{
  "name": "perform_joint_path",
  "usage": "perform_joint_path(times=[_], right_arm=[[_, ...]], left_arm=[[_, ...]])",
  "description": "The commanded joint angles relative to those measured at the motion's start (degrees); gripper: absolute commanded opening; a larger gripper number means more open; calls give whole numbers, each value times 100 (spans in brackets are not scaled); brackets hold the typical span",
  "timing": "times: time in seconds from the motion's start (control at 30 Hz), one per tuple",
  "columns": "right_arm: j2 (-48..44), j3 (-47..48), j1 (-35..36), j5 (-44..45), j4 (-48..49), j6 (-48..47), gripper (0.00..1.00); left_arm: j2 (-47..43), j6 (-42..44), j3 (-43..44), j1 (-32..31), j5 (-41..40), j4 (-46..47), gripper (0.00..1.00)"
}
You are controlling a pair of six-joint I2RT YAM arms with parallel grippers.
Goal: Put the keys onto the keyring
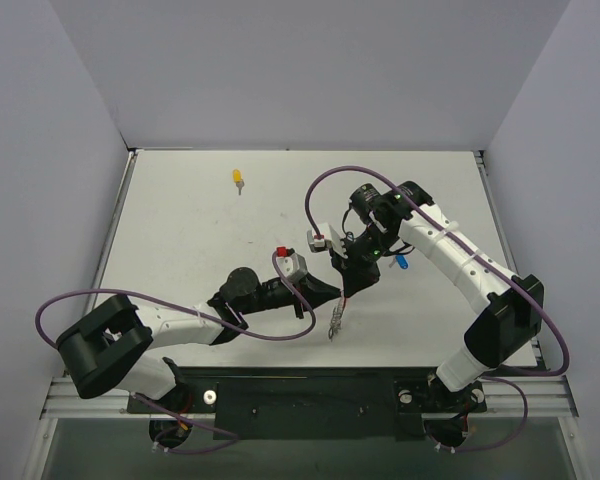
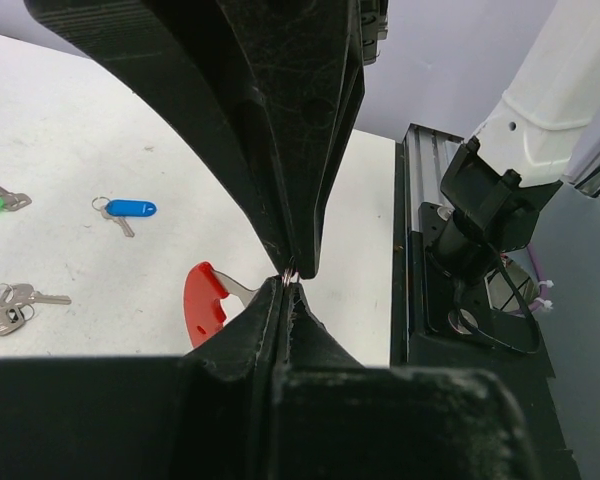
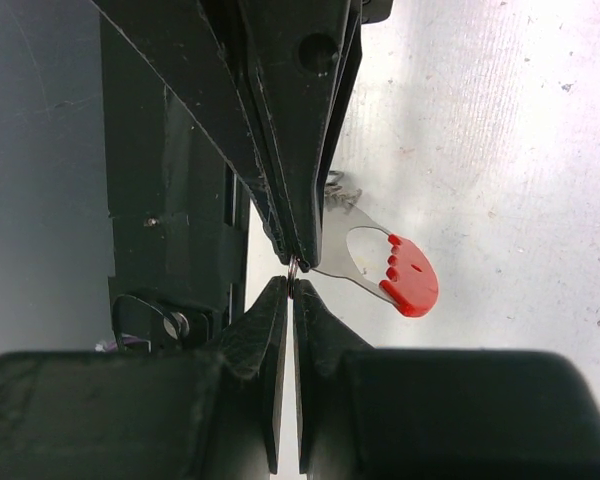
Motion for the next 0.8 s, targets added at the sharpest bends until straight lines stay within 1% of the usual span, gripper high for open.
perform_joint_path(times=[0.0,0.07,0.13,0.17,0.2,0.27,0.33,0.43,0.5,0.7,0.77], right_arm=[[-2,194,32,-265,-234,-74,0],[-10,194,32,-273,-243,-65,0],[-10,220,6,-300,-208,5,18],[-2,229,-20,-352,-208,31,39],[-10,246,-116,-457,-217,75,50],[-98,229,-345,-764,-225,84,55],[-264,185,-608,-975,-234,67,58],[-414,123,-925,-1117,-226,-47,58],[-485,36,-1057,-1284,-225,-152,58],[-494,-140,-1110,-1548,-217,-372,58],[-520,-193,-1110,-1644,-208,-452,58]], left_arm=[[13,-29,104,8,140,272,0],[-31,-64,77,8,53,228,0],[-92,-99,16,17,-61,245,0],[-136,-160,-54,34,-80,280,0],[-180,-213,-142,69,-80,429,0],[-242,-380,-291,157,-19,702,0],[-286,-521,-423,245,104,974,0],[-347,-793,-582,359,393,1518,0],[-382,-907,-652,429,648,1669,0],[-602,-1154,-556,649,1457,1731,0],[-707,-1180,-486,702,1668,1600,0]])
